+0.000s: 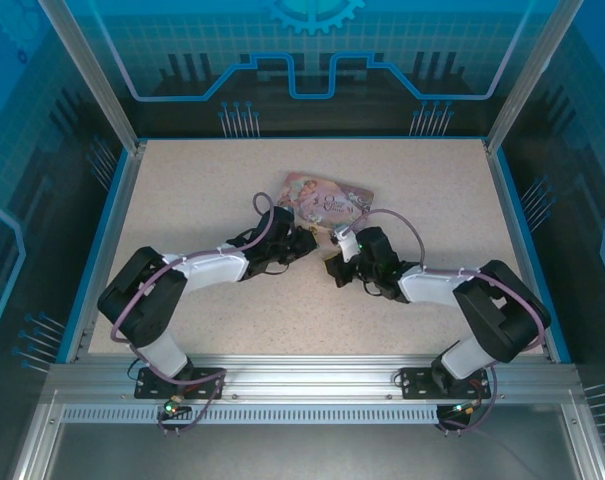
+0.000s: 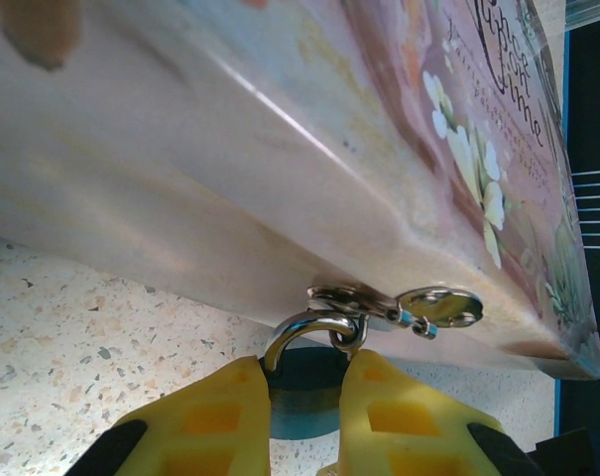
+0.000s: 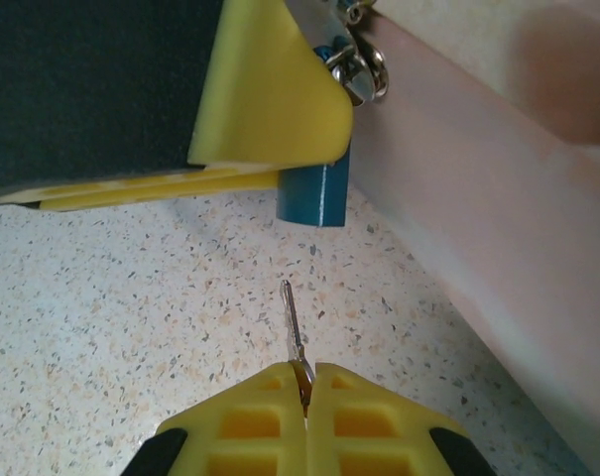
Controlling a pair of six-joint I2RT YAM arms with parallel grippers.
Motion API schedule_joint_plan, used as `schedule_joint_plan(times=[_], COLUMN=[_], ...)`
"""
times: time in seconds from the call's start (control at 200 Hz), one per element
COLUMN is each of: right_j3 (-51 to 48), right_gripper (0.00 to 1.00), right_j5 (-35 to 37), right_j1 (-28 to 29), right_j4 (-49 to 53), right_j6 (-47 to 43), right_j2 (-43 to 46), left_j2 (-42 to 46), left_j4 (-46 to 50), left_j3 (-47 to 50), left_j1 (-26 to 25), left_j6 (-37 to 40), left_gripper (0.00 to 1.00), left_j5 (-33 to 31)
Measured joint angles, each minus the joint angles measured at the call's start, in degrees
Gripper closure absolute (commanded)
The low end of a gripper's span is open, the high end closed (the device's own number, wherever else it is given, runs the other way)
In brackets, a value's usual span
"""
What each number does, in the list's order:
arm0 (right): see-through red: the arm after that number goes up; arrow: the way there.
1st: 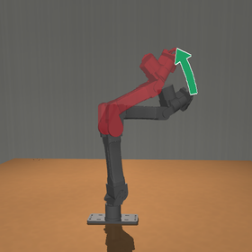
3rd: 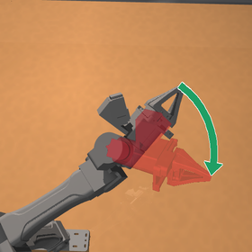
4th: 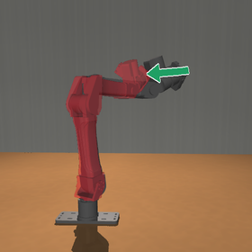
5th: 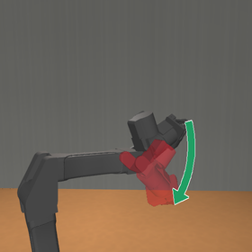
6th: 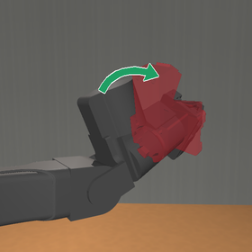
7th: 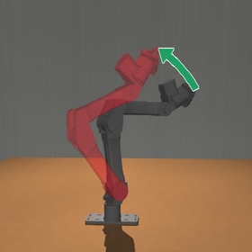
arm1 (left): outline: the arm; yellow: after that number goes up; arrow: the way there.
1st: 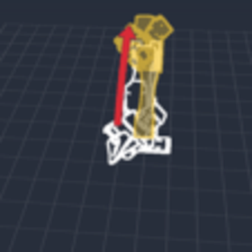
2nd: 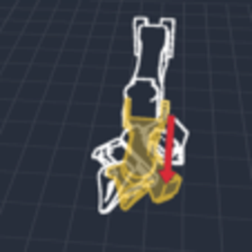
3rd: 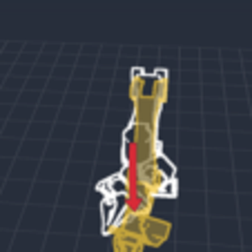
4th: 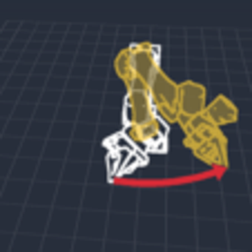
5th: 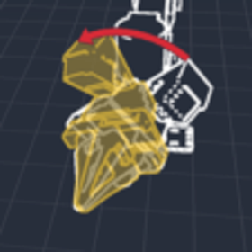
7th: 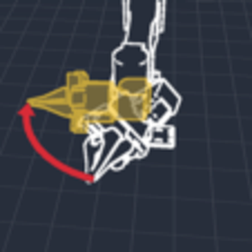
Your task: Unlock a padlock with a key
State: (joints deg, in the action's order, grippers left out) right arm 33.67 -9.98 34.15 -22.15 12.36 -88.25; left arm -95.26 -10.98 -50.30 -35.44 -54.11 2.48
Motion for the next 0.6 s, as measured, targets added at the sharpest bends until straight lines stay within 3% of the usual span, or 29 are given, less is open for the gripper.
schedule_joint_plan(times=[0.6], right_j3=[1.6], right_gripper=[1.00], right_j5=[2.1], right_j1=[0.8], right_j4=[-2.7], right_j6=[1.8], right_j2=[-4.1], left_j2=[0.1], left_j4=[-0.9], left_j3=[0.6], left_j1=[0.0], left_j6=[0.0], left_gripper=[0.97], left_j5=[0.0])
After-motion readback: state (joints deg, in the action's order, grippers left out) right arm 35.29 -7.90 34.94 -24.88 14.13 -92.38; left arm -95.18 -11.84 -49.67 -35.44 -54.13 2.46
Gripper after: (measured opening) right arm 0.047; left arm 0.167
